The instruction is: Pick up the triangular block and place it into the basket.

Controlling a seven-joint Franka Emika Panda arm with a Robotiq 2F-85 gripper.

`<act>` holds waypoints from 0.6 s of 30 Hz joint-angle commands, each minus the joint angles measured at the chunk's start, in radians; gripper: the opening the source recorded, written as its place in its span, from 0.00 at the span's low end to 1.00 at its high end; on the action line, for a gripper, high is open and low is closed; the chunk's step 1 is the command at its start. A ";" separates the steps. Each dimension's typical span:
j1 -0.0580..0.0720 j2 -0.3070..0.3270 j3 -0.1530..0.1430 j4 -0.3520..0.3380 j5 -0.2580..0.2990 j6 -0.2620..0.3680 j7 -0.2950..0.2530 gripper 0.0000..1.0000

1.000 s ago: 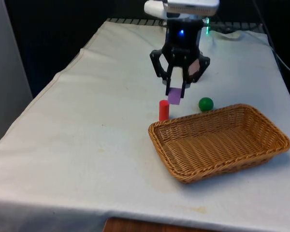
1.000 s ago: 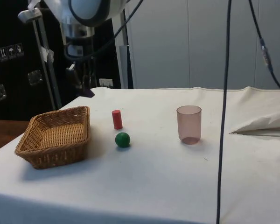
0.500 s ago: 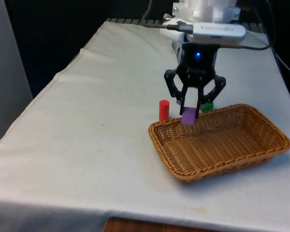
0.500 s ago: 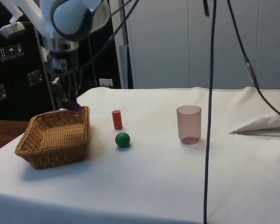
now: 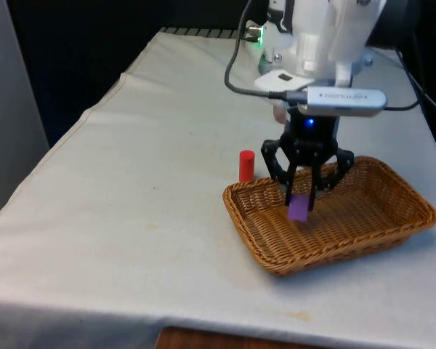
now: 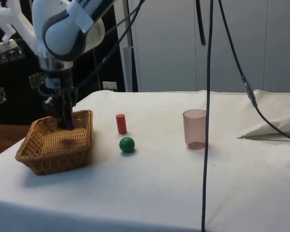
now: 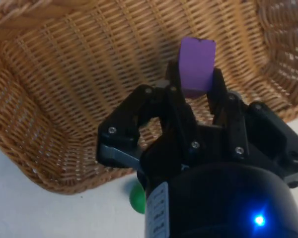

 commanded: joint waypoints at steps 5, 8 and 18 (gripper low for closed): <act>-0.002 0.035 0.028 0.000 0.022 0.032 0.023 0.33; -0.003 0.041 0.035 -0.001 0.023 0.039 0.029 0.40; -0.003 0.048 0.041 -0.003 0.032 0.048 0.032 0.88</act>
